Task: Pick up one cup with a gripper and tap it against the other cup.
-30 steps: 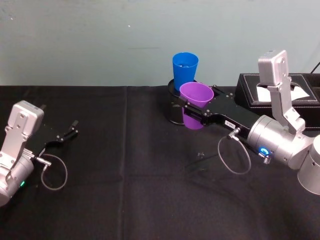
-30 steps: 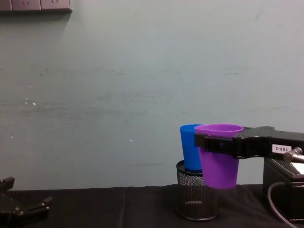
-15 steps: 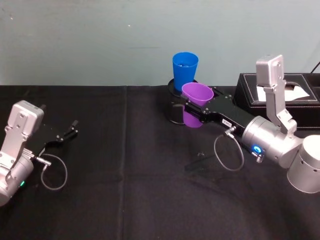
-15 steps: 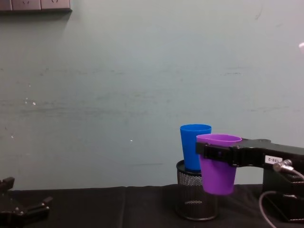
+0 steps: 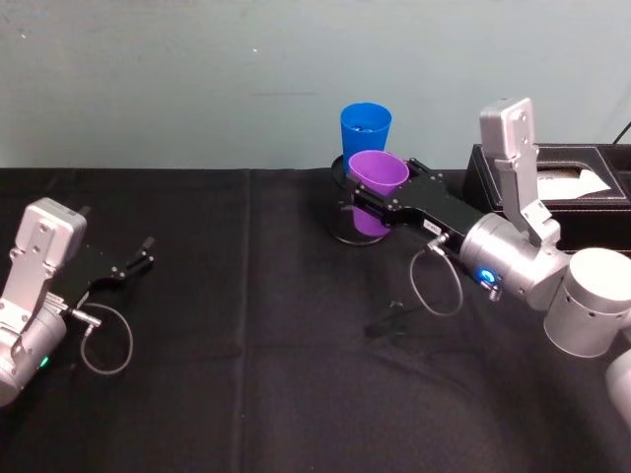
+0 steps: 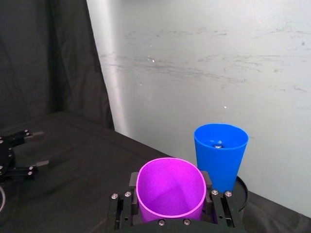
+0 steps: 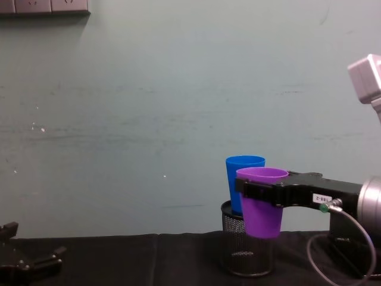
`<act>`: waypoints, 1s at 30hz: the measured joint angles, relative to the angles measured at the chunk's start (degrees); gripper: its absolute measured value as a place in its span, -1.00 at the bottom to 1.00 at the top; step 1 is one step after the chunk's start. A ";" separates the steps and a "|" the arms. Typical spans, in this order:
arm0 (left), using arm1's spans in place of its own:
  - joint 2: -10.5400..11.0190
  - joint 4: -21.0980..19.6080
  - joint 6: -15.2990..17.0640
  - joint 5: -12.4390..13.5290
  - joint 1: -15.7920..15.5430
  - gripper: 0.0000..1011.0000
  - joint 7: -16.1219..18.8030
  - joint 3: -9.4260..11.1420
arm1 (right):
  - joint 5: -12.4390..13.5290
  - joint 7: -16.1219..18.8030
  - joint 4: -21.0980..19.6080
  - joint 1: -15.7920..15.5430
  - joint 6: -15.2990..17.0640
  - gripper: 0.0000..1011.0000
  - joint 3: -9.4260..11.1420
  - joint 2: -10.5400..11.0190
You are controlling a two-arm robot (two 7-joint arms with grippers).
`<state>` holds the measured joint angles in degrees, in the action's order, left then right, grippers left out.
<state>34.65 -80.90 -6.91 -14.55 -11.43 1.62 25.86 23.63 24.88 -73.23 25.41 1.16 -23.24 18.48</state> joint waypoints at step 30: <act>0.00 0.00 0.00 0.00 0.00 0.98 0.00 0.00 | -1.18 0.86 10.88 7.61 -1.68 0.44 1.07 -4.64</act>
<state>34.65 -80.90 -6.91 -14.55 -11.43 1.62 25.86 22.45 25.74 -62.35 33.02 -0.51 -22.17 13.83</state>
